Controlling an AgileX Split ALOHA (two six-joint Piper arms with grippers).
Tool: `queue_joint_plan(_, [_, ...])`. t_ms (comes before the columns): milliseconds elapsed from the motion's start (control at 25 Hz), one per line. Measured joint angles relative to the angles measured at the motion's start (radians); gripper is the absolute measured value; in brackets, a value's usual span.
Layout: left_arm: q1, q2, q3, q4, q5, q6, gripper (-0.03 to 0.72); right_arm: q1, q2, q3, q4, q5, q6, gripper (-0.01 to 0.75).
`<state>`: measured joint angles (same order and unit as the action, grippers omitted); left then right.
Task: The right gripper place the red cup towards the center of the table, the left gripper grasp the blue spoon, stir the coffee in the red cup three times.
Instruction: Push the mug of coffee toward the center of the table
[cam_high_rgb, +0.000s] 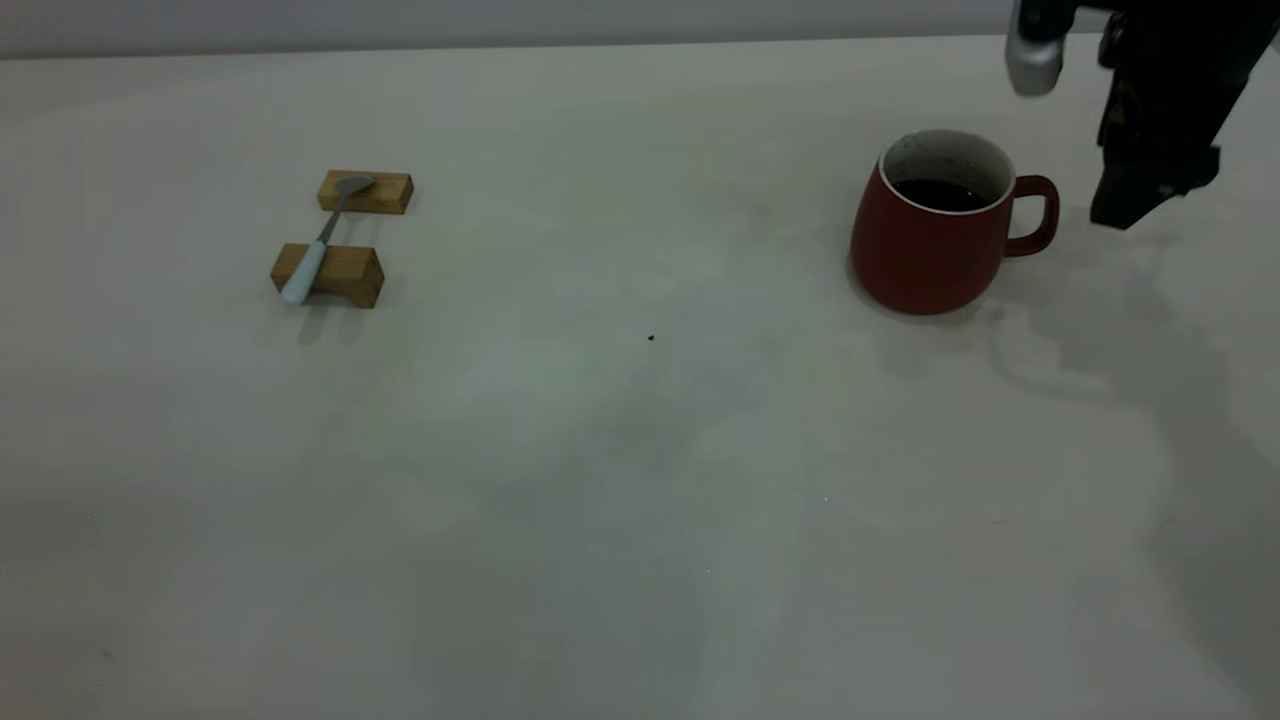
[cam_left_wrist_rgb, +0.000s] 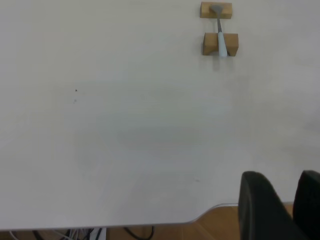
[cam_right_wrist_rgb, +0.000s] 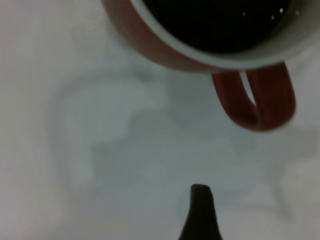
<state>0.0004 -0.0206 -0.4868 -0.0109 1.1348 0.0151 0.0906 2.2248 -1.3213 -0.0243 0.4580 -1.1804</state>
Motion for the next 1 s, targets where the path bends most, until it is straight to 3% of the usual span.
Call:
queue_joint_plan(640, [0.000,0.000,0.000,0.000,0.000,0.000,0.239,0.039,0.088,-0.036,0.001,-0.106,-0.037,0.627])
queue_joint_plan(1000, [0.000,0.000,0.000,0.000,0.000,0.000,0.239,0.094,0.090,-0.036,0.002,-0.107,-0.037,0.619])
